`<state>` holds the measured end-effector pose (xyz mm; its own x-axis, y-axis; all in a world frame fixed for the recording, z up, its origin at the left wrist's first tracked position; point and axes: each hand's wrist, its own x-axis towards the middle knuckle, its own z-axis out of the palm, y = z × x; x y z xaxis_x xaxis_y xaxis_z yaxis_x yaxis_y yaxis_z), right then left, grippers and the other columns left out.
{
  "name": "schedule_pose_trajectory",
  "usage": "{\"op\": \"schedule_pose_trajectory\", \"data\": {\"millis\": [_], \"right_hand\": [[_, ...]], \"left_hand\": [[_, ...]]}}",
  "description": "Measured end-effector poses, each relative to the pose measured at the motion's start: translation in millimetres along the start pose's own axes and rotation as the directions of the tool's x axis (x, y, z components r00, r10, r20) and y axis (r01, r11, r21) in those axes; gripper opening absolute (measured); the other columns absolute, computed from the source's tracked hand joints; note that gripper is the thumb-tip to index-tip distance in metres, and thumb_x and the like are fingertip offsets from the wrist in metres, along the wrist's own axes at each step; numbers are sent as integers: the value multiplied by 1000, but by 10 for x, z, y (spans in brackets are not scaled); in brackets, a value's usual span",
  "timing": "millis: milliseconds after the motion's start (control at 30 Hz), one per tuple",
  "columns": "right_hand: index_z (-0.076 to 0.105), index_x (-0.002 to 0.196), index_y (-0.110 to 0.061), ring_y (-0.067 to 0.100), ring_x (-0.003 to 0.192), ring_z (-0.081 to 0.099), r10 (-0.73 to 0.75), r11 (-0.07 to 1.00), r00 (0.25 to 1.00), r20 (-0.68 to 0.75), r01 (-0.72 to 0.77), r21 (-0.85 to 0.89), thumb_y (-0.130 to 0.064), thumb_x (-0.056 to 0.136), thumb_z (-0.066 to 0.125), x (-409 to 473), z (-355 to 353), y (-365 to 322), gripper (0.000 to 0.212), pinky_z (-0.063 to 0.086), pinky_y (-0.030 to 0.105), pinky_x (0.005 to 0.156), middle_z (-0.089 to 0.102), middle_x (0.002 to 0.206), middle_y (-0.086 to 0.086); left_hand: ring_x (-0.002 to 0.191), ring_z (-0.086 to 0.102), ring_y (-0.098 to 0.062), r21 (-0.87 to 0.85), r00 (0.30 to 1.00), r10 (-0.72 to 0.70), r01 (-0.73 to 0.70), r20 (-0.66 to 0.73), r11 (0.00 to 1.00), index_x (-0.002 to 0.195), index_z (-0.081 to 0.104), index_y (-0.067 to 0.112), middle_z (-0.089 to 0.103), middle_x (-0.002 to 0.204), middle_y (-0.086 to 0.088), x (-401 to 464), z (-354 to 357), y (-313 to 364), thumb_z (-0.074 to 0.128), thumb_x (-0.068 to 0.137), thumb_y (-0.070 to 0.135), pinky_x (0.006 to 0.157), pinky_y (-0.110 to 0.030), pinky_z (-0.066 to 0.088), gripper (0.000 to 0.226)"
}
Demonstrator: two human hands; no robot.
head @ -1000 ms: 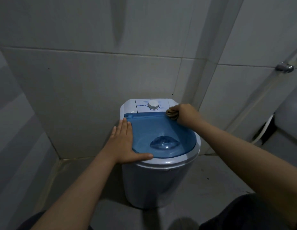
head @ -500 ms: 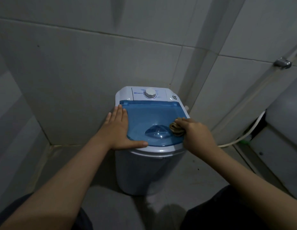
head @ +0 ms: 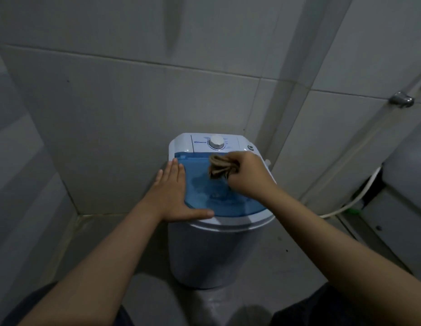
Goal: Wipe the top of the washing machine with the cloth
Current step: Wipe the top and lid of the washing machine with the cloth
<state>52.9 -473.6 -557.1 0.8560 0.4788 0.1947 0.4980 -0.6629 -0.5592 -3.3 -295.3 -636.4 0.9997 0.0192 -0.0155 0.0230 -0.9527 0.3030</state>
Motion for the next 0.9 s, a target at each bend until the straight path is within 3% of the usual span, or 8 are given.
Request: {"op": "schedule_pose_trajectory", "data": {"millis": [100,200,333,467,567,767,900], "right_hand": [[69,91,-6,25,82,61,-84,993,996,-36,80,-90,6,71,49,450,188,47,31,47,30,66,73,93,18],[68,102,-9,32,97,63,-150,961,987,53,159,-226,5,75,51,781,391,62,35,55,42,79,71,103,17],[64,106,-11,31,103,60,-243,899,957,160,284,-334,8,76,48,879,553,68,39,55,42,77,65,113,10],[56,126,-14,29,120,54,-316,879,930,189,362,-310,9,77,49,653,550,67,55,52,42,90,56,136,7],[55,128,-17,27,126,51,-360,882,907,218,407,-236,9,74,53,405,497,114,59,47,40,101,53,140,7],[61,121,-21,19,122,54,-362,884,859,364,440,-159,5,74,57,-18,214,125,54,45,36,103,60,132,2],[67,109,-18,20,105,61,-282,942,855,435,332,-44,10,70,55,-61,-88,136,49,51,38,94,70,113,4]], "left_hand": [[144,-22,-26,-12,1000,2,-2,4,1000,146,-19,3,-26,156,-15,-10,-19,15,24,36,101,113,-41,-13,154],[144,-24,-25,-18,1000,0,0,2,1000,146,-20,3,-26,155,-14,-5,-16,17,25,37,100,114,-41,-14,152],[143,-25,-24,-30,1000,4,-4,-13,1000,146,-20,4,-27,155,-13,2,10,4,36,44,96,113,-40,-15,148],[144,-24,-24,-39,999,19,-21,-47,999,147,-18,6,-24,156,-13,16,29,-13,39,45,96,114,-40,-14,147],[144,-24,-24,-41,999,14,-16,-45,999,147,-17,5,-23,157,-14,2,10,6,32,39,99,114,-40,-14,151],[145,-21,-25,-53,999,-27,26,-30,998,147,-18,3,-22,157,-14,-80,-74,92,27,32,101,113,-41,-13,157],[145,-20,-22,-109,999,-26,22,-33,994,147,-19,7,-22,158,-10,-94,-154,149,31,25,101,113,-43,-15,162]]}}
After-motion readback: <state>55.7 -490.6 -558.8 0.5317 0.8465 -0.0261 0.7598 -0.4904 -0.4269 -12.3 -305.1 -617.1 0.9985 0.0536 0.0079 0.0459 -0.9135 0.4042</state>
